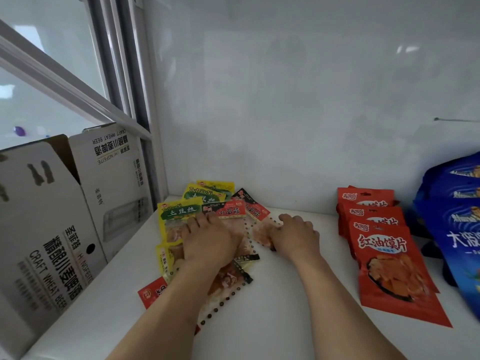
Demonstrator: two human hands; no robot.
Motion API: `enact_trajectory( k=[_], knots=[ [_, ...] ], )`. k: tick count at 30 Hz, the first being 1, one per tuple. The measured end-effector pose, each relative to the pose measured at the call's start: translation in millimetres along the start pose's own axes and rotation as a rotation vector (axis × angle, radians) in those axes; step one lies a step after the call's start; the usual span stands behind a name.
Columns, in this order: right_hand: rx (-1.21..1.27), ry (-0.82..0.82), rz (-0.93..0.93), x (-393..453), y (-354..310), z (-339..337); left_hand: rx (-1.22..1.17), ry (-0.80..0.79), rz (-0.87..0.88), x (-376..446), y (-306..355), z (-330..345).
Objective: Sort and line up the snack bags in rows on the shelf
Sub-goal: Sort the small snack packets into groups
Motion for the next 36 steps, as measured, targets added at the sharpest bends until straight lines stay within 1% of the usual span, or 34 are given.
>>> enact_trajectory(
  k=[6, 10, 13, 17, 20, 25, 28, 32, 36],
  knots=[
    [-0.008, -0.044, 0.068, -7.5, 4.6, 4.9, 0.038, -0.011, -0.062, -2.7, -7.3, -3.9],
    [-0.007, -0.032, 0.051, -11.6, 5.6, -0.3, 0.072, 0.043, -0.043, -6.8, -4.0, -8.8],
    [0.065, -0.046, 0.068, -13.3, 9.1, -1.9, 0.064, 0.088, -0.018, -7.7, -1.8, -11.4],
    [0.235, -0.109, 0.066, -12.6, 14.5, -1.5, 0.004, 0.119, 0.023, -8.9, 3.6, -12.5],
    [0.33, -0.143, 0.064, -13.2, 19.7, -5.5, -0.088, 0.089, 0.045, -6.8, 4.9, -11.5],
    [0.473, -0.192, 0.082, -13.4, 26.7, -4.1, -0.16, -0.032, 0.008, 3.8, -0.4, -10.7],
    [0.538, -0.175, 0.065, -11.1, 28.3, -4.0, -0.144, -0.046, 0.011, 6.7, -2.6, -12.2],
    [0.578, -0.128, 0.04, -7.6, 34.7, -7.6, -0.216, -0.015, 0.062, 3.9, 2.9, -17.6],
    [0.698, -0.08, 0.059, -8.0, 41.9, -9.9, -0.26, 0.034, 0.137, 2.3, 9.7, -25.4]
  ],
)
Point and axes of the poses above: each hand's wrist, its own x-axis towards the middle knuckle, its own z-axis out of the palm, y = z × x, the point moved 7 cm from there along x, towards the middle knuckle, and after that the axes turned 6 degrees about -y, right-handed, at the moved point
